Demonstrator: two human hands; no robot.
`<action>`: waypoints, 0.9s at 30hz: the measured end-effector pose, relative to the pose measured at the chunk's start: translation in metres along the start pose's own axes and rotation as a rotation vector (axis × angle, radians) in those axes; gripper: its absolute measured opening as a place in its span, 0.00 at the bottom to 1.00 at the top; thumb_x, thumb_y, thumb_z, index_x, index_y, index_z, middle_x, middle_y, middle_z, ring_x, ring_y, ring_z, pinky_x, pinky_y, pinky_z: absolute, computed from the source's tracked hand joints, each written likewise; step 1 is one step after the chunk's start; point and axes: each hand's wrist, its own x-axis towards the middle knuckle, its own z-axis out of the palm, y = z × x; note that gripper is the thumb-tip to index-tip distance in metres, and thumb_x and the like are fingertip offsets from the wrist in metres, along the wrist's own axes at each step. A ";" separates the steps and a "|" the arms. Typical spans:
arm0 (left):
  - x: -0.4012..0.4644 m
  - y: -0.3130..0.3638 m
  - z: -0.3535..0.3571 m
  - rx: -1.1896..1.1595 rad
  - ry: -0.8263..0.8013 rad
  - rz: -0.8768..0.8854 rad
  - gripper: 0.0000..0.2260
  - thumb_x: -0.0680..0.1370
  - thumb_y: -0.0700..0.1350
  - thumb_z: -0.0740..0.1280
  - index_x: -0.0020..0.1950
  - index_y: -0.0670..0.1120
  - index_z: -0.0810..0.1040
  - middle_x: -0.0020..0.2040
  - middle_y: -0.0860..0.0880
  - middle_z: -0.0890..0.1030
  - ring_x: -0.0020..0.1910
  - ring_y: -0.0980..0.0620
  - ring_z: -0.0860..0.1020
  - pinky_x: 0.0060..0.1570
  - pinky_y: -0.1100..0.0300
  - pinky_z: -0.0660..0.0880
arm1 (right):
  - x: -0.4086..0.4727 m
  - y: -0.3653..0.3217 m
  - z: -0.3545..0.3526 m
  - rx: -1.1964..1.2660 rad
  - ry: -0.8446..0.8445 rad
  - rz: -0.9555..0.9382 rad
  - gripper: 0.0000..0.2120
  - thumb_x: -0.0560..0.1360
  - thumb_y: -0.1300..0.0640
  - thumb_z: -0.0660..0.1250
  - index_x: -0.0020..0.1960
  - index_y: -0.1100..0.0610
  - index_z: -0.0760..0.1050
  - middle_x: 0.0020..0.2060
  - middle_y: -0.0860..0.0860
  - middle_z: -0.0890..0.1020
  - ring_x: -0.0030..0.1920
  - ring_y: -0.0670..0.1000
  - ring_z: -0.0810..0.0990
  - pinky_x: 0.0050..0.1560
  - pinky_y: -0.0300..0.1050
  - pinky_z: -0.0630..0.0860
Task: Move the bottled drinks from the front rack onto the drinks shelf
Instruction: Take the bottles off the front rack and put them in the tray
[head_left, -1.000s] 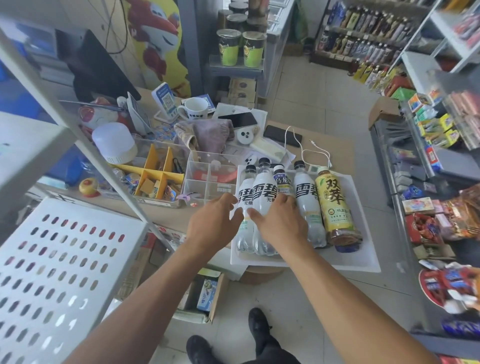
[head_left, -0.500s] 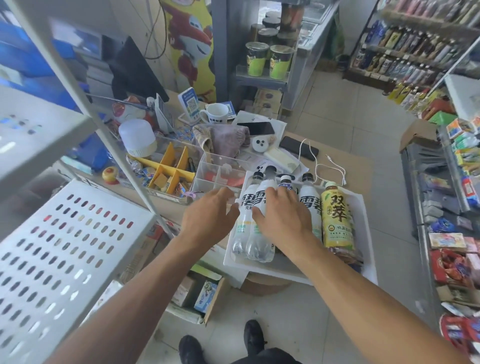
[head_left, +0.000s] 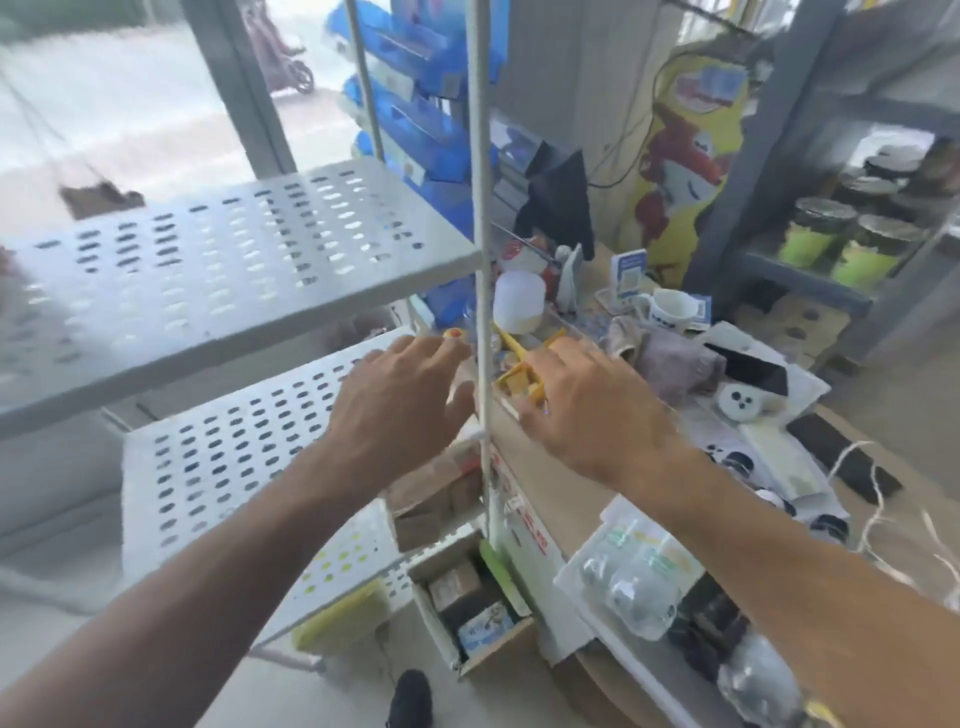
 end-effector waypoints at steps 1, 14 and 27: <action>-0.007 -0.011 -0.011 0.018 0.016 -0.040 0.15 0.79 0.53 0.63 0.63 0.49 0.76 0.59 0.47 0.80 0.59 0.43 0.77 0.48 0.50 0.75 | 0.010 -0.012 -0.006 0.015 0.020 -0.058 0.21 0.79 0.43 0.59 0.64 0.56 0.73 0.55 0.54 0.78 0.56 0.56 0.76 0.53 0.54 0.76; -0.113 -0.152 -0.115 0.118 0.283 -0.523 0.15 0.78 0.54 0.63 0.61 0.49 0.77 0.58 0.48 0.80 0.55 0.43 0.79 0.47 0.48 0.75 | 0.107 -0.211 -0.061 0.259 0.197 -0.520 0.20 0.78 0.45 0.63 0.66 0.54 0.71 0.59 0.53 0.78 0.60 0.55 0.76 0.56 0.52 0.75; -0.156 -0.251 -0.109 0.142 0.351 -0.698 0.16 0.78 0.54 0.60 0.63 0.48 0.74 0.54 0.47 0.79 0.53 0.45 0.77 0.47 0.50 0.74 | 0.192 -0.388 -0.034 0.767 0.097 -0.471 0.37 0.74 0.45 0.72 0.73 0.58 0.58 0.65 0.58 0.71 0.65 0.56 0.71 0.59 0.47 0.68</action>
